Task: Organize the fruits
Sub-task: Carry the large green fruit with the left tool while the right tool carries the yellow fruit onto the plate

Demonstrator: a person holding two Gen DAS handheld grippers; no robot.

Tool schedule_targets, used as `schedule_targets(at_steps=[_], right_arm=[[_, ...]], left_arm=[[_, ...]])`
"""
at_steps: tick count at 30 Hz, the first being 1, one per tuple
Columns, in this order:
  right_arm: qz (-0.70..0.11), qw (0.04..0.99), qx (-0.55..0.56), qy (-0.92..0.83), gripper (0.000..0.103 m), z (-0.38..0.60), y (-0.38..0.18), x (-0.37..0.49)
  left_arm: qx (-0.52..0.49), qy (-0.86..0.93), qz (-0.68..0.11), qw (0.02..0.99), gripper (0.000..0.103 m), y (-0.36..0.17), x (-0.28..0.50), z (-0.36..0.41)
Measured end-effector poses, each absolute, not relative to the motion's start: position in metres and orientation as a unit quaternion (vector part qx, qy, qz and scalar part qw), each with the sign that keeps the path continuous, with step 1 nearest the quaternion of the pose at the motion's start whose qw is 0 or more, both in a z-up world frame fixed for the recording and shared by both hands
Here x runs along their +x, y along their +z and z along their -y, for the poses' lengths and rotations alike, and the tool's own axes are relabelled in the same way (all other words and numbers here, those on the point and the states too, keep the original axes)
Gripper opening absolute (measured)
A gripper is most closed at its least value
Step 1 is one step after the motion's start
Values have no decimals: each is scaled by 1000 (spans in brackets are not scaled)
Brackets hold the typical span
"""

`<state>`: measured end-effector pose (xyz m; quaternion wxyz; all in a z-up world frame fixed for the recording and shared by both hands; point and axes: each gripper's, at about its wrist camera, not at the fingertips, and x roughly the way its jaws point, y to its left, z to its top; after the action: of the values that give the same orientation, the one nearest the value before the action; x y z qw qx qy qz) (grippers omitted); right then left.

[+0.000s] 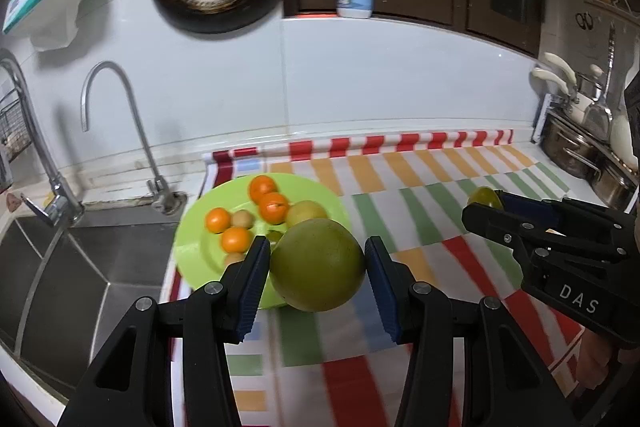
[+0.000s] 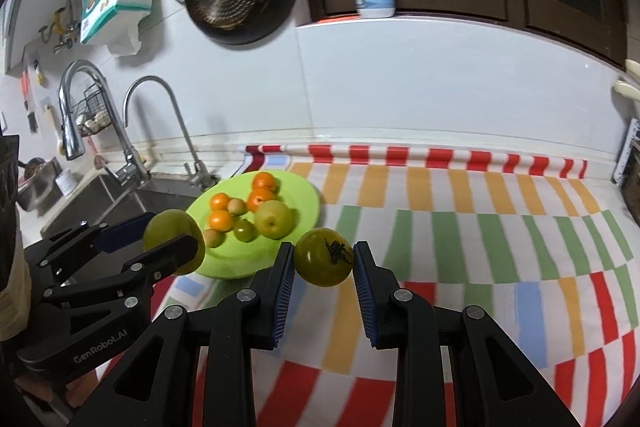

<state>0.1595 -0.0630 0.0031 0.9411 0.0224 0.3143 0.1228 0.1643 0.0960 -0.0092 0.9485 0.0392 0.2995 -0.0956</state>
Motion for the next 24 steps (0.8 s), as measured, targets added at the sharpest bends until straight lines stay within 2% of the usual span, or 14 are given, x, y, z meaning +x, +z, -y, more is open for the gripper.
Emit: schedule_targets(at_steps=[12,24], right_arm=[[-335,929,4,155,31,1,-17,187],[-377,909,-5,177,31,-24,-48,228]], left_arm=[[42,-83,-320,943,49,-29,188,-151],[44,-125,-354,926,49,-58,224,-154]])
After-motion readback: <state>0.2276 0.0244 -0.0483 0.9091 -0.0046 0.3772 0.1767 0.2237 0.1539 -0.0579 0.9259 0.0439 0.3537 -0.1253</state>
